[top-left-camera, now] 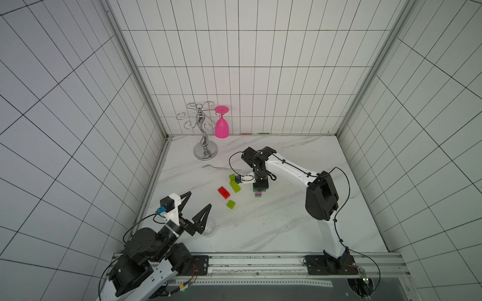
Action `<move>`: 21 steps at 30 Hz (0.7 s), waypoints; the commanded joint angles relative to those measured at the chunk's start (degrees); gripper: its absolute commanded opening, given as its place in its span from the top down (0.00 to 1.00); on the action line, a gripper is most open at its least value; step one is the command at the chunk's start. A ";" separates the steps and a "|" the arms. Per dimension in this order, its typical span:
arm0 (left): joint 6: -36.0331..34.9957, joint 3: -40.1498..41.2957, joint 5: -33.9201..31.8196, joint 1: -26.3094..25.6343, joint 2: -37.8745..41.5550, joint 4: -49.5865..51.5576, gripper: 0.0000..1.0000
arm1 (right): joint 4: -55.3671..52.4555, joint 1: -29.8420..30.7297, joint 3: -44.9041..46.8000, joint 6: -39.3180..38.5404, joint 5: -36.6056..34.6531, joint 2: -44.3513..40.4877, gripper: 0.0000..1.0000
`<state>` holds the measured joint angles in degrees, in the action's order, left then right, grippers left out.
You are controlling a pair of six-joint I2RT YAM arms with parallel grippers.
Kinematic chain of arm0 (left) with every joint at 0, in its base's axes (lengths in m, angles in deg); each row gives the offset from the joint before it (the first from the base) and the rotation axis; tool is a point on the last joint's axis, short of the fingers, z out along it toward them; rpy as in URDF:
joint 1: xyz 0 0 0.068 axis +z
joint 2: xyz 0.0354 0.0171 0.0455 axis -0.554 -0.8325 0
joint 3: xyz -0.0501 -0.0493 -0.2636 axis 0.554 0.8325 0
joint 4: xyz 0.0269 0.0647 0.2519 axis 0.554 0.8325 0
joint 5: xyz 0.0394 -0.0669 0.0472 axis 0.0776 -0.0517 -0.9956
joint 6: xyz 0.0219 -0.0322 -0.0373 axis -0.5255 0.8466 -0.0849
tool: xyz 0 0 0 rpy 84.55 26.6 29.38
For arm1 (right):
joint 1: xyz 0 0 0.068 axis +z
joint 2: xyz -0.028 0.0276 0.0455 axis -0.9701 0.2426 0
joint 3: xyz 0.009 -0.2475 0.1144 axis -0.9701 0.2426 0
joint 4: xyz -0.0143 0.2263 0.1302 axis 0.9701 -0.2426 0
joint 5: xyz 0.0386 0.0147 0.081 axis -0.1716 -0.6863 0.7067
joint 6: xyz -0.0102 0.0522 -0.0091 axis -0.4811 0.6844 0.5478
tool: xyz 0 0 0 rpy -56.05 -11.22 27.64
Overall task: Assemble a spoon with lego
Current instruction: Assemble the lego brick with the lego brick.
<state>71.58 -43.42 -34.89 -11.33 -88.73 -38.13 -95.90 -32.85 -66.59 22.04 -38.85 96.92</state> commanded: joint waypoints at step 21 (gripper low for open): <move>-0.50 0.08 0.86 -0.21 0.81 0.13 0.01 | -2.83 2.39 0.16 -0.95 4.48 1.86 0.76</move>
<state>71.58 -43.42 -34.85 -11.33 -88.73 -38.13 -95.90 -31.91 -66.63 21.54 -37.82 97.03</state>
